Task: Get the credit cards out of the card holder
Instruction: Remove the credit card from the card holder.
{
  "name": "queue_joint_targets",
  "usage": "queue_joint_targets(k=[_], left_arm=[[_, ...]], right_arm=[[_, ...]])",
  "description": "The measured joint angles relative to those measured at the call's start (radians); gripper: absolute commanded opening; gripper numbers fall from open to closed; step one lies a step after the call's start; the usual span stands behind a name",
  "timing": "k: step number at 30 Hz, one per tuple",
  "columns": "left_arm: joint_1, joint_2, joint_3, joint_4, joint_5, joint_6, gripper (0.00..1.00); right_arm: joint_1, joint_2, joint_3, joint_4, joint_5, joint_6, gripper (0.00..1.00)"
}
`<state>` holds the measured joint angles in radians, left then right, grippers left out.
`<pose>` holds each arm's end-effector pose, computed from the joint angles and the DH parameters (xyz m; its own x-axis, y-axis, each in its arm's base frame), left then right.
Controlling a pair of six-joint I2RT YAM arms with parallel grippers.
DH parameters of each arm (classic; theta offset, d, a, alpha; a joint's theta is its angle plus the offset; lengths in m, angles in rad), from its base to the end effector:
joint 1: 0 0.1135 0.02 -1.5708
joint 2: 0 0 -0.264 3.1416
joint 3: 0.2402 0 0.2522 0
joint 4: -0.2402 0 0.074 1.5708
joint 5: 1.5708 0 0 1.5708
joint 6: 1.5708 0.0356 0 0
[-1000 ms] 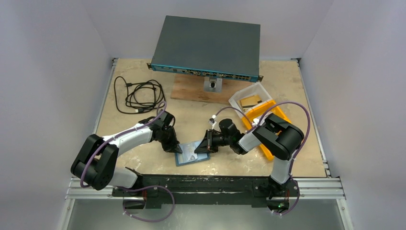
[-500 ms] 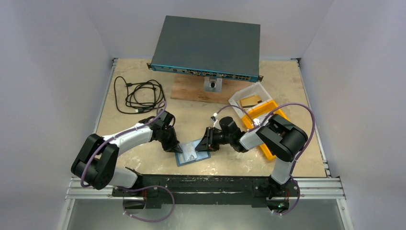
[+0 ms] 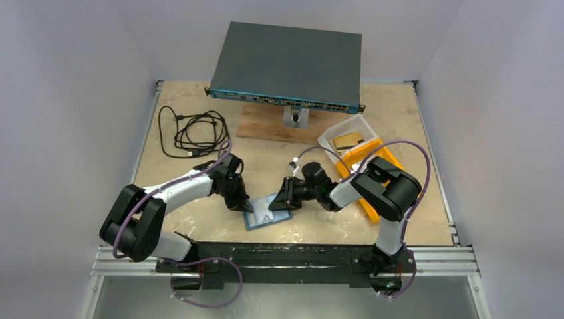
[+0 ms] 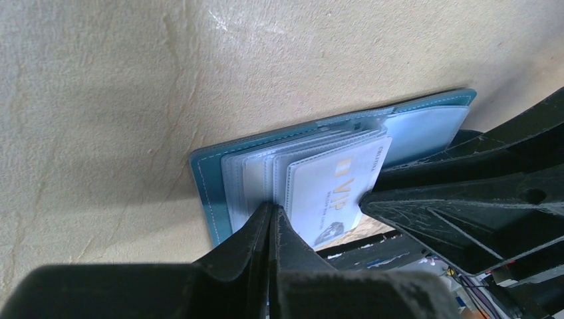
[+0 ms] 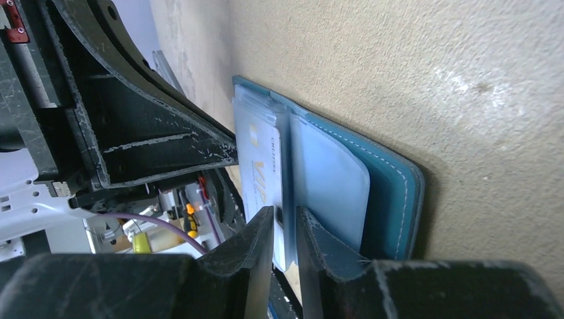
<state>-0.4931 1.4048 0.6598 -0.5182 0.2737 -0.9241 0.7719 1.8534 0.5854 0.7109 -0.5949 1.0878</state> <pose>0.1980 -0.1173 0.1487 -0.9271 -0.3741 0.0232 -0.3520 0.8477 -0.3969 0.2095 0.2318 0.0964 -0.9894 0.0605 -0.1318 -0.0911 0.4481 0.8893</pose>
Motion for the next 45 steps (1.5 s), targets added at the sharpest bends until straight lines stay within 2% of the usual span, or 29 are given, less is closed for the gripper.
queue_joint_targets(k=[5,7,9,15,37,45], left_arm=[[0.0,0.004,0.003,-0.003,0.002,0.0,0.0],[0.0,0.006,0.005,-0.004,0.002,0.001,0.0],[0.001,0.007,0.005,-0.005,0.002,0.001,0.0],[0.002,0.009,0.008,-0.011,0.002,0.002,0.0],[0.008,0.006,0.01,-0.017,-0.012,0.029,0.0],[0.008,-0.007,0.01,-0.022,-0.024,0.057,0.0]], right_arm=[[0.007,0.006,0.001,0.008,-0.001,0.005,0.12],[0.007,0.006,0.002,0.008,-0.001,0.006,0.04],[0.007,0.006,0.002,0.008,-0.002,0.008,0.0],[0.007,0.003,0.002,-0.003,0.002,0.006,0.0],[0.003,-0.127,-0.006,-0.217,0.135,-0.08,0.0],[-0.005,-0.127,-0.007,-0.227,0.139,-0.087,0.0]])
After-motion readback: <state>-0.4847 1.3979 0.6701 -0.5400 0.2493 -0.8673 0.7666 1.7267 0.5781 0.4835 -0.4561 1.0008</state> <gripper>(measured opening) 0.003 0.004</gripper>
